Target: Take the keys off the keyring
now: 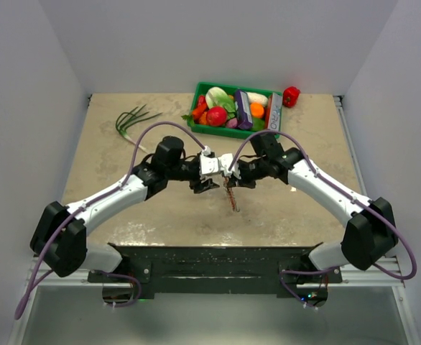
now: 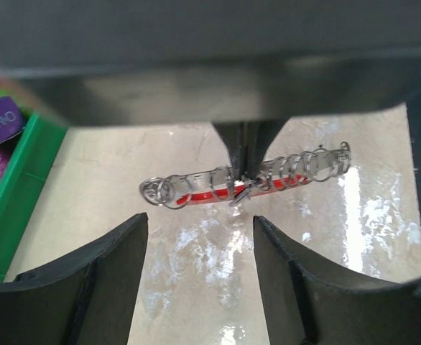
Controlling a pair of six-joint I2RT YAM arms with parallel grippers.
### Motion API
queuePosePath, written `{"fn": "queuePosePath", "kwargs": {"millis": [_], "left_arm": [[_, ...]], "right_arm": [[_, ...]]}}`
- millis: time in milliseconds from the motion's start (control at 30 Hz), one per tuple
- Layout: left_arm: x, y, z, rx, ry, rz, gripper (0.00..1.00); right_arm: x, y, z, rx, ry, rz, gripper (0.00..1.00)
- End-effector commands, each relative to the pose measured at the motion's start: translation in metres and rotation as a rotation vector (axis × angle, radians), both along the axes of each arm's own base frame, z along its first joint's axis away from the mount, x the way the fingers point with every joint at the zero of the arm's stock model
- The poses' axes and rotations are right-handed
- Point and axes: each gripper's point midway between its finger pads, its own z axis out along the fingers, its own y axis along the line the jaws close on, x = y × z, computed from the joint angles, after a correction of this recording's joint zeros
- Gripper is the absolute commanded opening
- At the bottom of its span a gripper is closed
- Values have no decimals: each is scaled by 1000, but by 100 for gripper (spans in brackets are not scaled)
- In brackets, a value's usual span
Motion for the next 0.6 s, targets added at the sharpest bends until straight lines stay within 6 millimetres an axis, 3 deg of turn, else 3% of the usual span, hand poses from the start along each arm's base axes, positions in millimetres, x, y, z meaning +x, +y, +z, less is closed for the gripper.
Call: {"fn": "queuePosePath", "kwargs": {"millis": [0, 67, 267, 567], "left_arm": [[-15, -15, 16, -34, 20, -91, 62], [-22, -19, 12, -20, 34, -114, 59], [-29, -23, 11, -21, 48, -142, 37], [-21, -27, 6, -11, 41, -106, 33]], "right_arm": [[5, 5, 17, 60, -46, -22, 0], [6, 6, 19, 67, -48, -40, 0], [13, 5, 18, 68, -61, -75, 0], [14, 6, 22, 86, -75, -95, 0]]}}
